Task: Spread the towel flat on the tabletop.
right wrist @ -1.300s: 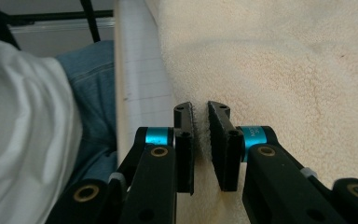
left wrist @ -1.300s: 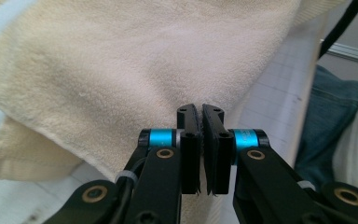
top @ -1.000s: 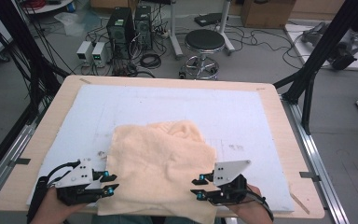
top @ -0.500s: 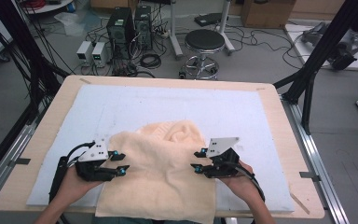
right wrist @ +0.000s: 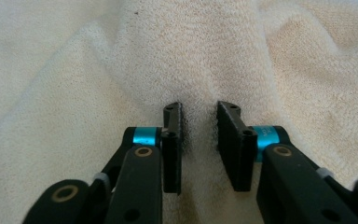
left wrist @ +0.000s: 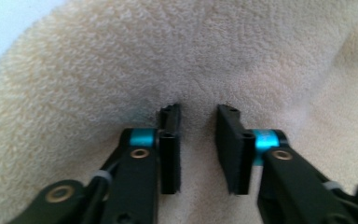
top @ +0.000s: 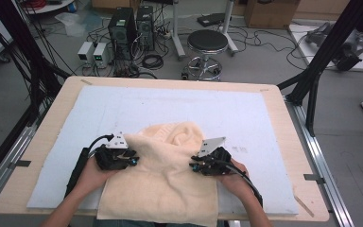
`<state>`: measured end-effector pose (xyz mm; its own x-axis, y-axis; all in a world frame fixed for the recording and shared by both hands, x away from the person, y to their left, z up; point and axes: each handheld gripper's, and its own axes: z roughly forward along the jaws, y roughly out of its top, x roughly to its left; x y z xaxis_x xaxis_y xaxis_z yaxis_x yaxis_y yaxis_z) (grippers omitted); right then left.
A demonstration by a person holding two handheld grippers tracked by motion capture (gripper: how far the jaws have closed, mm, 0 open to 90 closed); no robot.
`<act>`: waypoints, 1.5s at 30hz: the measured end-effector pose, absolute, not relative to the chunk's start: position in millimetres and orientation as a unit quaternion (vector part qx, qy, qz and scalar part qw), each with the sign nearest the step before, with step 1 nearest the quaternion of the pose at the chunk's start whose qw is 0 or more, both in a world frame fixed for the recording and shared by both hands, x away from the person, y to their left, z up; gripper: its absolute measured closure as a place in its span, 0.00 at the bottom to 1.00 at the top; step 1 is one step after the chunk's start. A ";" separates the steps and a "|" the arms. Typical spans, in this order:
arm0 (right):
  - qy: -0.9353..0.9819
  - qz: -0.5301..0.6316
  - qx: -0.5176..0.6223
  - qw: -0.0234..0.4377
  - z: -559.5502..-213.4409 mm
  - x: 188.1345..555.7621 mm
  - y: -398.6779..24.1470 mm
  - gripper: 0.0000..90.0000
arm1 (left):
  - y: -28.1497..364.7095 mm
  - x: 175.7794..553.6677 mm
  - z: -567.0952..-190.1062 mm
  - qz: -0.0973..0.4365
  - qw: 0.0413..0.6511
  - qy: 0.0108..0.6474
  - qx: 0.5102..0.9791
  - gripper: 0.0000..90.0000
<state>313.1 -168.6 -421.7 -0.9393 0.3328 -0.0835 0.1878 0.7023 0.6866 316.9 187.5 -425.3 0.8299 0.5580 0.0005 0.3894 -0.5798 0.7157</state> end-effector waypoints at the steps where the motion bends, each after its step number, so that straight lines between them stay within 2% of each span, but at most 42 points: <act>1: 0.916 0.360 0.144 0.099 -420.9 312.8 -169.3 0.83 | 188.9 316.7 -424.6 0.112 0.373 0.269 0.881 0.87; 3: 0.915 0.363 0.143 0.100 -418.7 311.2 -170.9 0.84 | 192.5 314.2 -421.6 0.118 0.377 0.266 0.879 0.95; 6: 0.912 0.371 0.141 0.103 -413.6 306.3 -173.5 0.86 | 196.7 309.0 -417.8 0.117 0.385 0.262 0.877 0.99; 16: 0.902 0.401 0.130 0.094 -398.9 290.2 -184.0 0.92 | 213.1 283.5 -404.1 0.114 0.403 0.240 0.876 0.99; 30: 0.898 0.423 0.085 0.087 -375.3 241.7 -186.2 0.93 | 223.5 231.0 -382.6 0.115 0.427 0.199 0.874 1.00; 35: 0.902 0.422 0.064 0.070 -376.1 221.3 -182.9 0.92 | 227.7 211.8 -383.9 0.095 0.432 0.194 0.876 1.00; 37: 0.903 0.420 0.060 0.063 -377.0 217.1 -182.2 0.89 | 229.4 208.5 -383.6 0.095 0.432 0.190 0.876 0.99; 41: 0.896 0.433 0.072 0.064 -372.8 225.3 -185.2 0.82 | 231.2 218.1 -378.3 0.103 0.438 0.200 0.870 0.78; 45: 0.888 0.445 0.095 0.069 -367.4 246.8 -187.6 0.75 | 225.0 237.9 -376.9 0.114 0.447 0.199 0.865 0.68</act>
